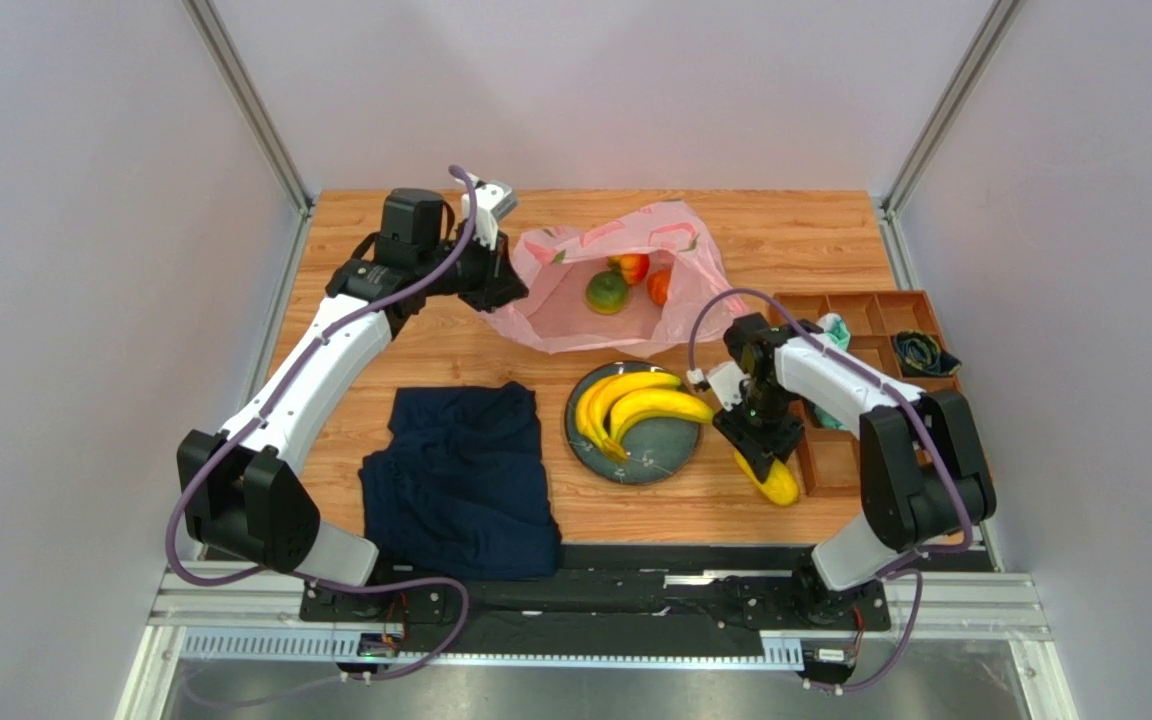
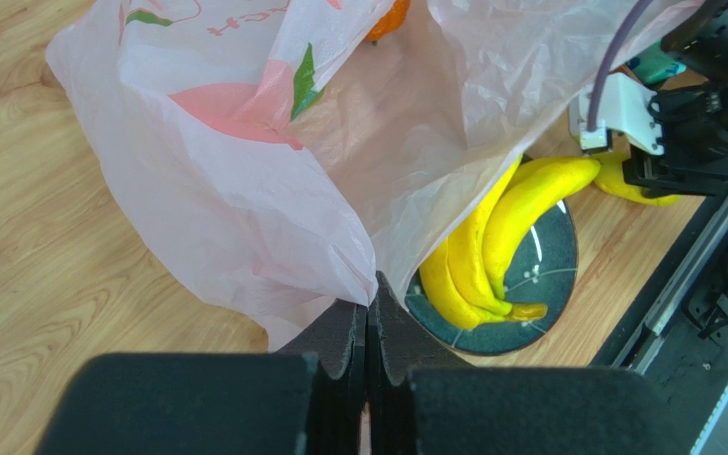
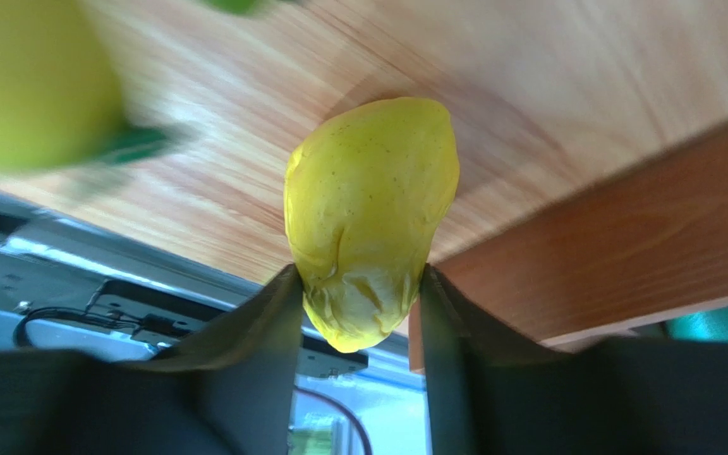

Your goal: Take the fake fruits out of the plastic bag

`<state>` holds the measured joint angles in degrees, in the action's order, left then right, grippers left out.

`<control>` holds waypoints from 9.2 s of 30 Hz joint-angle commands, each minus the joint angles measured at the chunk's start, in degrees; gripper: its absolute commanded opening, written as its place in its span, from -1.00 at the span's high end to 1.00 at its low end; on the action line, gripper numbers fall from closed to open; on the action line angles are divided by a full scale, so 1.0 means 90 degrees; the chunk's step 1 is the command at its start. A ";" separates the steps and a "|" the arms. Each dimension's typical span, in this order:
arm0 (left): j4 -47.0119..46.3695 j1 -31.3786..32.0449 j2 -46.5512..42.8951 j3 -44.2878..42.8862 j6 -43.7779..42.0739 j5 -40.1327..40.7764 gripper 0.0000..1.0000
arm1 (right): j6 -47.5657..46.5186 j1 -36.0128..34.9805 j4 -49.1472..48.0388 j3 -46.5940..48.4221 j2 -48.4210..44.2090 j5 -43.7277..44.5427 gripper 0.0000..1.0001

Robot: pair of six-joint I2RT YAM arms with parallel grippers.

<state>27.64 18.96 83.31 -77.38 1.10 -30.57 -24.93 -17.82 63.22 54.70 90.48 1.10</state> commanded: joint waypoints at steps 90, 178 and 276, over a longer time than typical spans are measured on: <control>0.0591 -0.0495 -0.1102 -0.0279 -0.0806 0.0193 1.00 | 0.0543 -0.0949 -0.3568 0.3416 0.1051 -0.0318 -0.15; 0.0552 0.0598 -0.1366 0.1196 -0.0972 -0.0442 1.00 | -0.0745 -0.0715 -0.3382 0.4633 0.2377 -0.1637 0.10; 0.0122 0.0608 -0.0214 0.0190 -0.0406 -0.0266 1.00 | -0.2228 -0.0939 0.0269 0.2824 -0.1077 -0.4596 0.55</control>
<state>30.17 24.29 81.89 -74.74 -2.46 -33.52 -32.18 -24.86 57.14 86.43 91.33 -40.18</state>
